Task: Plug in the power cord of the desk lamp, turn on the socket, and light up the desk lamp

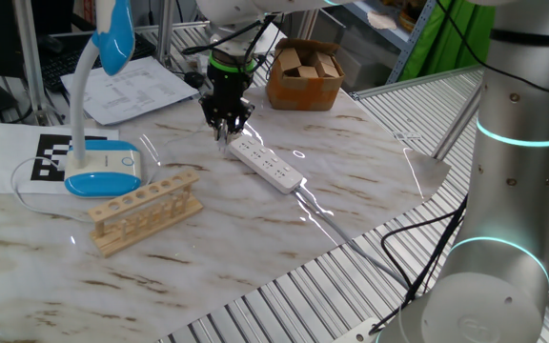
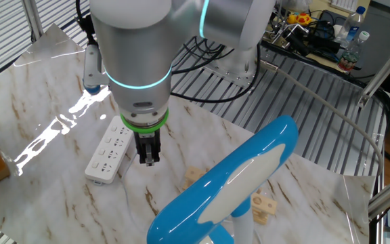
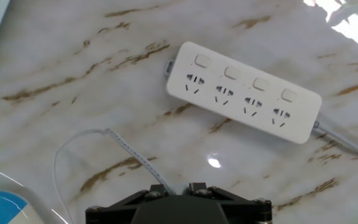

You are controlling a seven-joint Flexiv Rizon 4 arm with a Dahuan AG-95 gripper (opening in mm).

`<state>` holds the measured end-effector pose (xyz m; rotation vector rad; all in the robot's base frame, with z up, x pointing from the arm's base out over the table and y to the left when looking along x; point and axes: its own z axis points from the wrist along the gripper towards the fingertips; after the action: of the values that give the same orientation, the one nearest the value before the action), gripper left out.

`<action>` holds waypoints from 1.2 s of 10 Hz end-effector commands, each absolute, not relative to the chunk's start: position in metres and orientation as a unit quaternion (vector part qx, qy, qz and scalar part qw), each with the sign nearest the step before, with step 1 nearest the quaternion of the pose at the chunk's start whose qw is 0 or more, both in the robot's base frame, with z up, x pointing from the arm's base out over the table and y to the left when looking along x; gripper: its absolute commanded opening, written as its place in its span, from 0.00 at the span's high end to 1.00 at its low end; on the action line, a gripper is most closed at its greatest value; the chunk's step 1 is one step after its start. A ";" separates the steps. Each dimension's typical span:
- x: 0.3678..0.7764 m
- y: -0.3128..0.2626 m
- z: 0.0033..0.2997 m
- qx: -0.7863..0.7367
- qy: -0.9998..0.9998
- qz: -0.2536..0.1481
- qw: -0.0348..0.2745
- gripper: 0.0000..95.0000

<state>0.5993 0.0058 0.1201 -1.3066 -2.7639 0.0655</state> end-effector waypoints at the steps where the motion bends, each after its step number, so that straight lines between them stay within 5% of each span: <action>1: 0.599 0.006 0.121 -0.442 -0.896 0.014 0.044 1.00; 12: 0.631 -0.035 0.102 -0.521 -0.852 0.043 0.030 1.00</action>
<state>0.6339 -0.0387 0.1011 -1.6084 -2.6286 0.1451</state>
